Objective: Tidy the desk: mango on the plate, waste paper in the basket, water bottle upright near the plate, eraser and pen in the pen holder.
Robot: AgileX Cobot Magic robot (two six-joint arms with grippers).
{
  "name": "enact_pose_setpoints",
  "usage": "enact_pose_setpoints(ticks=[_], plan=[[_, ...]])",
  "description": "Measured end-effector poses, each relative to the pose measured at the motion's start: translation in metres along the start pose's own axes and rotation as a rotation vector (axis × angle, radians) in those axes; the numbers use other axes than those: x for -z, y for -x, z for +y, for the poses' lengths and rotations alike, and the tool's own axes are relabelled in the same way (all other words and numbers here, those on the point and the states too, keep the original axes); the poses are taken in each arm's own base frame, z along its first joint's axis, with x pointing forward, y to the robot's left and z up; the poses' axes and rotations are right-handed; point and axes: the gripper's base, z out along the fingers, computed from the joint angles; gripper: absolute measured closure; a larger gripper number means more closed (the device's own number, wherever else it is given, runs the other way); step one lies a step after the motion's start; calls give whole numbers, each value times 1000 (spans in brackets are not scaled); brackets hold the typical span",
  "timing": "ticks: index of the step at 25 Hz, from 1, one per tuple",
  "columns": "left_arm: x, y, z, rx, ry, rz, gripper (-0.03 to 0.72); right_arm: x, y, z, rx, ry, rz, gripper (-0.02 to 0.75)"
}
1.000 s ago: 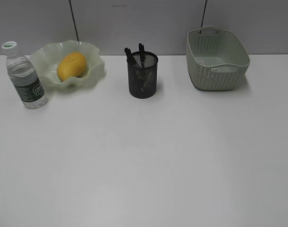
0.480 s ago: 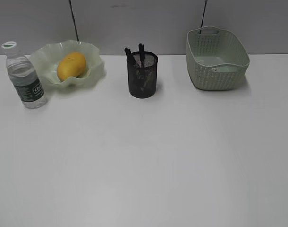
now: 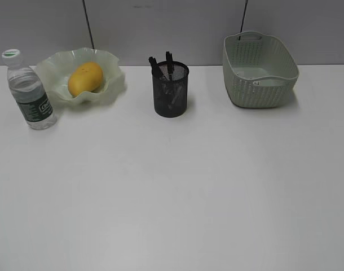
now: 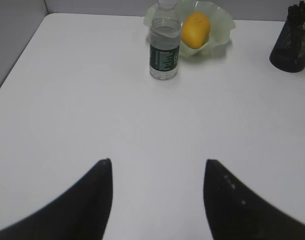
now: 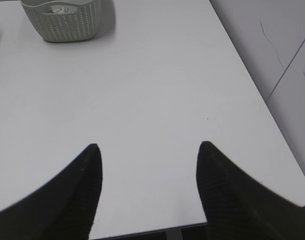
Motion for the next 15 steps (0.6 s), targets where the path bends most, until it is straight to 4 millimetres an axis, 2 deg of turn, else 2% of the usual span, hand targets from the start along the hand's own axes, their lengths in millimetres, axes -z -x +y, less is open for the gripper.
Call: enact_pose_setpoints(ticks=[15], plan=[[0,0,0,0,0,0,244,0,0,0,0,1,-1,260]])
